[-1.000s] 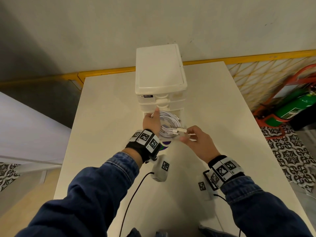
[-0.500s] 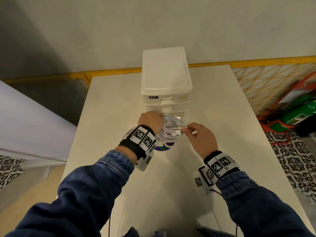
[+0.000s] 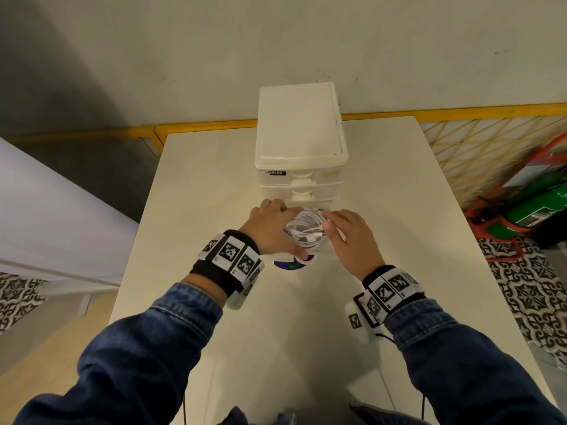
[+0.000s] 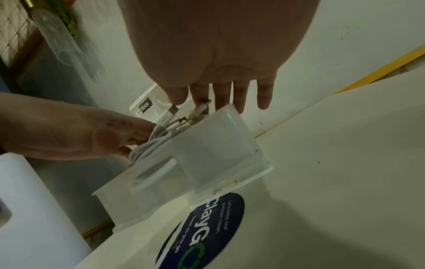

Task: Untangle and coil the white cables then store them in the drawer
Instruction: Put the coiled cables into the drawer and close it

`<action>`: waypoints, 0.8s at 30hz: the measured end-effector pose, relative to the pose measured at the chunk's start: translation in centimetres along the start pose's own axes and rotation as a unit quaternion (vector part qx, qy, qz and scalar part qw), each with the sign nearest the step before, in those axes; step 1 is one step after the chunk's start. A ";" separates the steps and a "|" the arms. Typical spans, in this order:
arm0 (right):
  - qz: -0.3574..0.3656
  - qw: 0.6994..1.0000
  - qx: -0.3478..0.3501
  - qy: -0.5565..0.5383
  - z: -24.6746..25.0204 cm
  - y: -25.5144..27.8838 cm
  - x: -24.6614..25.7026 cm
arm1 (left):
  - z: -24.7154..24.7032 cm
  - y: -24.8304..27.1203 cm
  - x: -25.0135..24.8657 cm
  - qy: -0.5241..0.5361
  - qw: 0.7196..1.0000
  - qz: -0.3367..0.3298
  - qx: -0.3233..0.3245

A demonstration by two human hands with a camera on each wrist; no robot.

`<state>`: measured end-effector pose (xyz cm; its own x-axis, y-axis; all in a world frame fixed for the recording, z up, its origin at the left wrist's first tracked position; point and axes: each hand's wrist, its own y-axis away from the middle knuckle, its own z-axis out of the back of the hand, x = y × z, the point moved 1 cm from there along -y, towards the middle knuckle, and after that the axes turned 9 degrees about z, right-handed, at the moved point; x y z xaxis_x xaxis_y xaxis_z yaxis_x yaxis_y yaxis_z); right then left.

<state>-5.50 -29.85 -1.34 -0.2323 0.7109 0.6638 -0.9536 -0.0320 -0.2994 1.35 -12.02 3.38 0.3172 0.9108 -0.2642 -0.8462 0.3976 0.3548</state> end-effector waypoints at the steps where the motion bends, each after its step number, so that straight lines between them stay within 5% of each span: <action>1: -0.013 1.000 0.023 -0.002 -0.1 0.0 0.0 | 0.0 0.0 0.1 -0.016 1.000 -0.011 -0.003; 6: -0.027 0.993 0.119 -0.009 0.2 0.3 -0.5 | -0.2 -0.5 1.1 -0.025 0.999 -0.023 -0.025; 24: -0.021 0.988 0.155 0.018 0.3 -0.7 -1.2 | -2.8 0.2 0.6 0.121 0.983 -0.013 -0.138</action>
<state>-4.62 -30.92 -1.73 -0.1899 0.7406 0.6446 -0.9764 -0.2115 -0.0446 0.18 -11.69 0.78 0.2577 0.8347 -0.4867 -0.9338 0.3446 0.0966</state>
